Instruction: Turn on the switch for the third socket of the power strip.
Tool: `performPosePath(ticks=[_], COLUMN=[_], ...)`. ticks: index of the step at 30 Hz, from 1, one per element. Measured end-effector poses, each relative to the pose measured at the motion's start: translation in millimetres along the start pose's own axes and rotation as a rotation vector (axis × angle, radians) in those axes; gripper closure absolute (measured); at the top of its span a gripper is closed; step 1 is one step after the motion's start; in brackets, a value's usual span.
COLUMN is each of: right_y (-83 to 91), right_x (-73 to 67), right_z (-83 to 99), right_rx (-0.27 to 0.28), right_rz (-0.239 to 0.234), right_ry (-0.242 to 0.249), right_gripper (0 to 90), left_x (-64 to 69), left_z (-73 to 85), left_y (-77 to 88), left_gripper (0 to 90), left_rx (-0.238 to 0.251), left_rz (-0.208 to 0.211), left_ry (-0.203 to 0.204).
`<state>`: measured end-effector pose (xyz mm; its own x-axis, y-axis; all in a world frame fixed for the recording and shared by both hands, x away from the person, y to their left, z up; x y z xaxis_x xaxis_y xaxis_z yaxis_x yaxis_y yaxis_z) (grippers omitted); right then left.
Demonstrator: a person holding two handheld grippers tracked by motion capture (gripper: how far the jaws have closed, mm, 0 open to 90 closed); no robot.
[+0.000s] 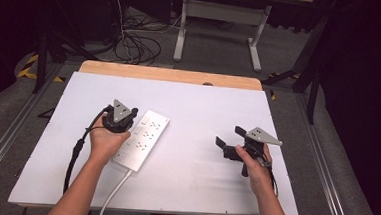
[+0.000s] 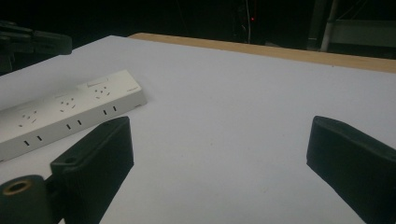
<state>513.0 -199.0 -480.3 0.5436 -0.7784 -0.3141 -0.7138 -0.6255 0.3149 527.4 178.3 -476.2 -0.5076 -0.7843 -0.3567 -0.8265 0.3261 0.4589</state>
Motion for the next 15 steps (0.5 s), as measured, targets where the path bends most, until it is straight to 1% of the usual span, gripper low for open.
performPosePath(ticks=[2,3,4,5,7,8,9,10,11,13,14,15], right_y=[0.0,0.0,-0.2,-0.3,-0.5,-0.6,-0.7,-0.8,-0.9,-1.3,-1.4,-1.5], right_x=[0.2,0.1,0.1,0.0,-0.1,-0.1,-0.1,0.0,0.2,0.5,0.5,0.8], right_z=[-0.2,-0.2,-0.2,-0.2,-0.1,-0.1,-0.2,-0.2,-0.1,0.1,0.1,0.2], right_rx=[0.001,0.001,0.001,0.001,0.000,0.000,0.000,0.000,-0.001,-0.004,-0.003,-0.005], right_rz=[0.000,-0.001,-0.001,-0.002,-0.002,-0.003,-0.003,-0.003,-0.002,-0.002,0.000,0.000], right_ry=[0.000,0.000,0.001,0.001,0.003,0.002,0.002,0.001,0.001,-0.001,-0.006,-0.002], right_gripper=[7.8,7.8,7.8,7.8,7.8,7.8,7.8,7.8,7.8,7.8,7.8,7.8], left_x=[1.5,3.0,3.3,4.9,5.8,8.0,7.9,9.9,10.1,11.0,12.1,12.5], left_z=[0.2,0.2,0.1,0.0,-0.1,0.1,0.5,0.9,0.8,0.1,-0.4,-0.6], left_y=[-2.8,-4.4,-5.6,-7.1,-8.5,-11.3,-12.9,-14.7,-16.3,-19.0,-20.1,-21.2], left_gripper=[89.8,89.9,89.9,89.8,89.8,89.8,89.8,89.8,89.8,89.8,89.8,89.8], left_rx=[-0.013,-0.017,-0.023,-0.028,-0.034,-0.057,-0.075,-0.085,-0.092,-0.101,-0.102,-0.105], left_rz=[0.009,0.014,0.016,0.027,0.029,0.043,0.041,0.050,0.053,0.057,0.070,0.077], left_ry=[-0.007,-0.004,-0.013,-0.011,-0.017,-0.028,-0.047,-0.045,-0.054,-0.060,-0.054,-0.058])
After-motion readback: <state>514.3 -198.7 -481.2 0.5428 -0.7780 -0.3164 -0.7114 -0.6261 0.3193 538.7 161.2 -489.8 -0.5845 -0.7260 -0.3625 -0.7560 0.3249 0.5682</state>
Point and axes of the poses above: each handheld gripper's, and its own axes: y roughly backward along the jaws, z roughly out of its underside, x roughly to its right, the point moved 4 cm from there along -y, roughly forward along the jaws, and after that the axes turned 13 degrees about -y, right-handed, at the moved point
